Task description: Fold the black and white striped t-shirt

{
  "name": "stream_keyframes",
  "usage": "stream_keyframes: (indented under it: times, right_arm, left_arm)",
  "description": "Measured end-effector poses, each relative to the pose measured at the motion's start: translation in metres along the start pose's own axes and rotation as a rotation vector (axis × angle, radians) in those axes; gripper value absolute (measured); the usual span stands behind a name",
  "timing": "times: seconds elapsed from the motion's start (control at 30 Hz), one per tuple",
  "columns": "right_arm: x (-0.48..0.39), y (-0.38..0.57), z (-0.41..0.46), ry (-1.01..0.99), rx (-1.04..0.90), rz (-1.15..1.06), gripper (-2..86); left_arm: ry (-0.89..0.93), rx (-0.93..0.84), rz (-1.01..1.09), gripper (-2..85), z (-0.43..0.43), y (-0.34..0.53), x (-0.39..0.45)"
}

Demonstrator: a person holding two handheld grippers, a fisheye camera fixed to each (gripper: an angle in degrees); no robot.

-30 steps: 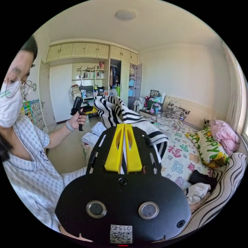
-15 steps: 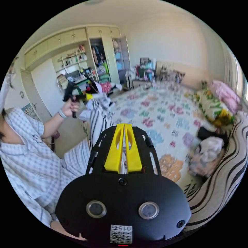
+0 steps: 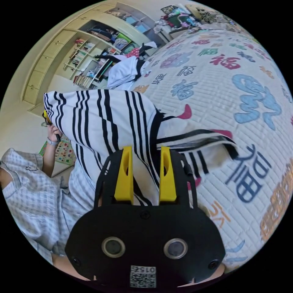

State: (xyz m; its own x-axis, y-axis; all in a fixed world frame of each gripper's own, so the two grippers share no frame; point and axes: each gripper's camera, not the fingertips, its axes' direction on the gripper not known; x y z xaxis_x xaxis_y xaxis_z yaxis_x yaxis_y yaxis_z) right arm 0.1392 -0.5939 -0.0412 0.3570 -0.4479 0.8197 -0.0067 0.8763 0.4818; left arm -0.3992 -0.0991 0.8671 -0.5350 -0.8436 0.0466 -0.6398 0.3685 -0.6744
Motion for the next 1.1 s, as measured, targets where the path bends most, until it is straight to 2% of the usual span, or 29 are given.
stream_keyframes:
  times: [0.03, 0.1, 0.2, 0.37, 0.5, 0.63, 0.7, 0.83, 0.93, 1.0, 1.1]
  right_arm:
    - [0.003, -0.004, 0.003, -0.028, -0.012, -0.003, 10.2]
    - [0.013, -0.015, 0.015, -0.205, -0.054, -0.032, 4.8]
    - [0.027, -0.018, 0.017, -0.351, -0.037, -0.018, 3.2]
    - [0.048, 0.003, -0.030, -0.179, 0.160, 0.068, 11.0]
    - [0.070, -0.011, -0.034, -0.236, 0.109, 0.114, 13.4]
    - [0.069, -0.038, -0.014, -0.282, -0.008, 0.092, 10.1]
    - [0.068, -0.045, -0.018, -0.367, -0.021, 0.088, 4.2]
    - [0.051, -0.028, -0.084, -0.303, 0.155, 0.025, 1.7]
    - [0.022, 0.000, -0.177, -0.239, 0.360, -0.058, 1.0]
    - [-0.029, 0.021, -0.258, -0.086, 0.478, -0.184, 0.8]
    - [-0.115, 0.045, -0.331, 0.180, 0.590, -0.340, 0.7]
  left_arm:
    - [0.032, 0.023, -0.015, -0.7, 0.002, -0.002, -0.006]
    - [0.083, 0.031, -0.016, -0.7, 0.011, -0.010, -0.014]
    - [0.138, 0.003, 0.004, -0.7, 0.029, -0.030, -0.019]
    - [0.059, -0.033, 0.004, -0.7, 0.031, -0.037, -0.018]
    - [0.032, -0.022, -0.022, -0.7, 0.031, -0.035, -0.020]
    - [0.015, -0.022, -0.023, -0.7, 0.041, -0.037, -0.015]
    - [0.000, -0.032, -0.018, -0.7, 0.044, -0.041, -0.012]
    - [-0.074, -0.041, 0.031, -0.7, 0.052, -0.064, -0.005]
    - [-0.078, -0.049, 0.120, -0.7, 0.073, -0.106, -0.002]
    - [-0.057, -0.014, 0.184, -0.7, 0.091, -0.148, -0.001]
    - [-0.037, 0.136, 0.253, -0.4, 0.132, -0.222, 0.009]
